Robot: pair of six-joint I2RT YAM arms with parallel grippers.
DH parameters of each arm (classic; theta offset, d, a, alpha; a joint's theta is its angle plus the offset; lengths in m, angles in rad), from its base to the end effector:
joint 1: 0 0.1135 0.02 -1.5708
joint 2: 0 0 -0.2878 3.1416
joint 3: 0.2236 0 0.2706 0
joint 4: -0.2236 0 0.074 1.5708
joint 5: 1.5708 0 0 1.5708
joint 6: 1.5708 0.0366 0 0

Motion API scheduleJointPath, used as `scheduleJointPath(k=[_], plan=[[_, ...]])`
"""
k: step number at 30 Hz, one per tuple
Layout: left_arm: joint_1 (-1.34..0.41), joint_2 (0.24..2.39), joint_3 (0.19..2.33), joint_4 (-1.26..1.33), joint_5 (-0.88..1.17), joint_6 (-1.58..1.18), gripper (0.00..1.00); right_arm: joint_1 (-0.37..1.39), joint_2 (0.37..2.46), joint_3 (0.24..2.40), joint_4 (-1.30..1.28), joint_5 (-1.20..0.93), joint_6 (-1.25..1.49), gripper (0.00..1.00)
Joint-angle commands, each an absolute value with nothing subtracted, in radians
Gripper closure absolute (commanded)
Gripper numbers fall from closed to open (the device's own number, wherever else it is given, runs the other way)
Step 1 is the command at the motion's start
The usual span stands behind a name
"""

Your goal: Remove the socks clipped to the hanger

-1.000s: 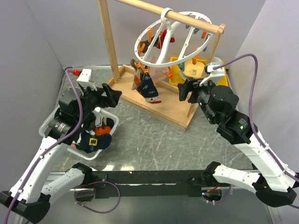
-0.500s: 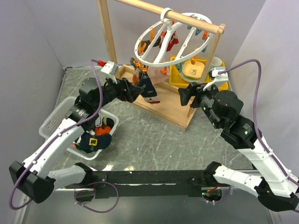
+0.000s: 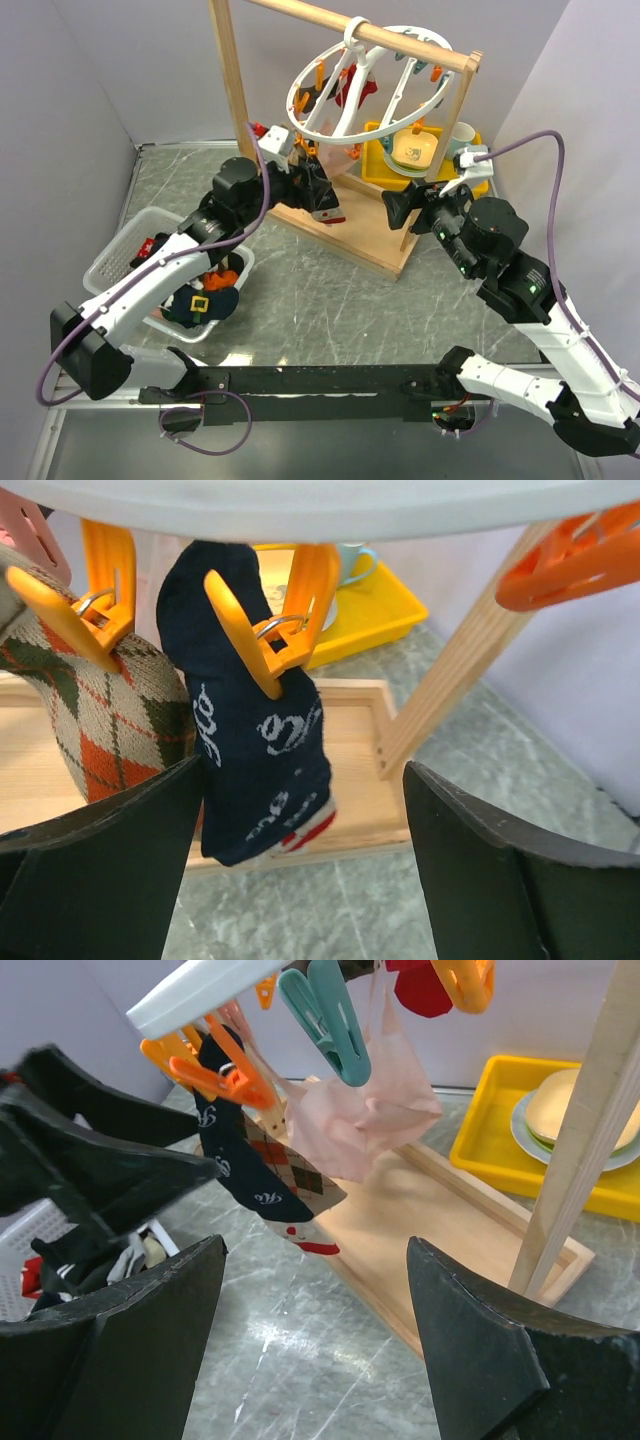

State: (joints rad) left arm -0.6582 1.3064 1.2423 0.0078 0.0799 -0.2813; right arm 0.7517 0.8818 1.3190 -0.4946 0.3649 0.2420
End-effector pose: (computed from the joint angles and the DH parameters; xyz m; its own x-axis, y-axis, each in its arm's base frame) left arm 0.2532 -0.1994 0.4281 -0.2295 -0.1723 -0.9579 0.6340 0.7203 -0.2815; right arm 0.1248 0.0988 0.4955 -0.1312 0.1838 -0.9742 -0.3566 0.9081 0.2194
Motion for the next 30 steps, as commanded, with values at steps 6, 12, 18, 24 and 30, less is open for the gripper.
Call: scheduleJointPath(k=[6,12,18,24,30], plan=[[-0.689,1.39,1.301,0.071,-0.054,-0.207,0.35,0.738,0.841,1.308,-0.477,0.357,0.258,0.19],[-0.698,1.379,1.315,0.029,-0.029,-0.189,0.99,0.736,0.833,1.302,-0.485,0.35,0.262,0.19],[-0.707,1.344,1.347,-0.073,0.067,-0.118,0.99,0.735,0.845,1.307,-0.469,0.319,0.259,0.19],[-0.706,1.299,1.348,-0.126,0.106,-0.063,0.99,0.735,0.9,1.342,-0.472,0.2,0.287,0.18],[-0.707,1.232,1.218,-0.006,0.138,-0.074,0.99,0.738,1.043,1.483,-0.558,0.112,0.444,0.12]])
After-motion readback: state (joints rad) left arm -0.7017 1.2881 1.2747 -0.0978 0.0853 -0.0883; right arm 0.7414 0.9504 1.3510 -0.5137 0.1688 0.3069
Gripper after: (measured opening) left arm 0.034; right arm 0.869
